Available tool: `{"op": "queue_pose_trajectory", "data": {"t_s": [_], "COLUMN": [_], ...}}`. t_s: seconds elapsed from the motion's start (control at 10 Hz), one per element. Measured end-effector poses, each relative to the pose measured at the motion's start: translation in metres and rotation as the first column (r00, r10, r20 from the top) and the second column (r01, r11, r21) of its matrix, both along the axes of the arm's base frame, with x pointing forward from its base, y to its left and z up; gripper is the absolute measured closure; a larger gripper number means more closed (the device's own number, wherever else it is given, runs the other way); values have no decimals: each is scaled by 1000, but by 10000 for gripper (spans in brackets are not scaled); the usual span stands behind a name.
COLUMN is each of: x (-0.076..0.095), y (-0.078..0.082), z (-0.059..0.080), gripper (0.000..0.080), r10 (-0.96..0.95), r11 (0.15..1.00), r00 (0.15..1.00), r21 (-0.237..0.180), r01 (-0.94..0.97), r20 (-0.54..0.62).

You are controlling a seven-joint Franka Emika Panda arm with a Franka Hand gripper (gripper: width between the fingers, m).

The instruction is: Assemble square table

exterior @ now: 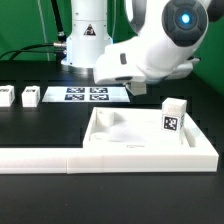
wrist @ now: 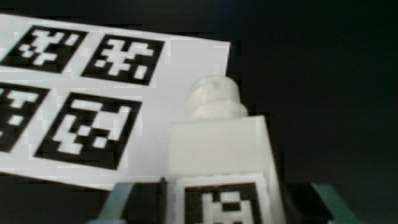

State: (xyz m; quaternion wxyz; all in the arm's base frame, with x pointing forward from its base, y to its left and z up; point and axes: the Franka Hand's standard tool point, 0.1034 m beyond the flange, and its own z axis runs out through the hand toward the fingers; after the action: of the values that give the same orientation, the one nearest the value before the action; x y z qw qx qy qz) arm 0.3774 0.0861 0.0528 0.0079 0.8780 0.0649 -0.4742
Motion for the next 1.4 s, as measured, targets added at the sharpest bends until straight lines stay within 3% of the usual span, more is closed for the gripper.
{"op": "queue_pose_trajectory", "data": {"t_s": [0.2,0.3,0.6,1.1,1.4], "x": [12,17,27,63,73], "y": [-6,-5,-7,-28,-32], "z": [24,16,16,45,44], "gripper": [512,512,512,512,511], "r10": [-18,-19,-30,-58,-70], "r11": [1000,1000,999,995,995], "r00": [999,995,949,838,712], "r21": [8,15,47,95,102], "r01": [18,18,16,8,-3], "r20": [34,98,313,542,698]}}
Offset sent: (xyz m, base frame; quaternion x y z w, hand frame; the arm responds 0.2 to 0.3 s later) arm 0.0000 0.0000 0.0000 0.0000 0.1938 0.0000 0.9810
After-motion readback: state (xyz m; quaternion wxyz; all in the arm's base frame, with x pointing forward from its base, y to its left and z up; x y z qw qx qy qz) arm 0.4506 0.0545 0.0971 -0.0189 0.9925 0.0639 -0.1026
